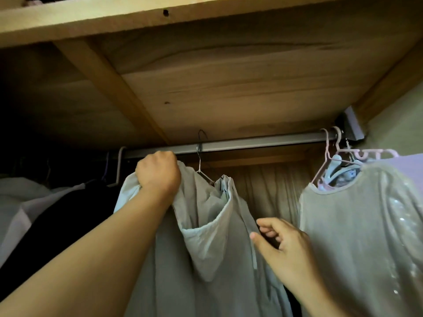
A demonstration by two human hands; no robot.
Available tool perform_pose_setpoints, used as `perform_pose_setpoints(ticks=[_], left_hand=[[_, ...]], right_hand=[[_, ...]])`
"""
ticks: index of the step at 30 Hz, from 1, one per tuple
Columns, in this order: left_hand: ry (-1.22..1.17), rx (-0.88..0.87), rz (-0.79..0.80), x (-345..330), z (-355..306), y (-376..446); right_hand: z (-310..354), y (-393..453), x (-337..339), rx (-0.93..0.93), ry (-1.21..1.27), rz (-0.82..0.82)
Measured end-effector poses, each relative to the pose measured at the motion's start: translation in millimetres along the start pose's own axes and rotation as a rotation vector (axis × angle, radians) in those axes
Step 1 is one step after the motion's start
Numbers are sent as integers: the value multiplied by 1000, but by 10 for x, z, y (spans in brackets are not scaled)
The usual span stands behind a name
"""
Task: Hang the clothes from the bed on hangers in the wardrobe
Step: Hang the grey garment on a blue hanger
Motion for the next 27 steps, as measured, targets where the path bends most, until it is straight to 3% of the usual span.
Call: perform_pose_setpoints(ticks=[13, 16, 21, 27], left_hand=[[-8, -132, 177, 31, 43, -418], [-72, -182, 103, 141, 163, -655], [-302, -336, -195, 244, 483, -1367], [-580, -293, -122, 227, 900, -2254]], right_hand=[[281, -25, -158, 27, 76, 27], [393, -81, -199, 32, 109, 33], [557, -330, -265, 18, 124, 36], [789, -869, -324, -56, 193, 49]])
Point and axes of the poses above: each hand's wrist, its own y-axis towards the middle knuckle, its own x-axis out of the back of the hand, z = x × y, the point moved 5 cm from there along y, towards the middle knuckle, and after that the axes turned 4 degrees about z, right-handed, at the moved point
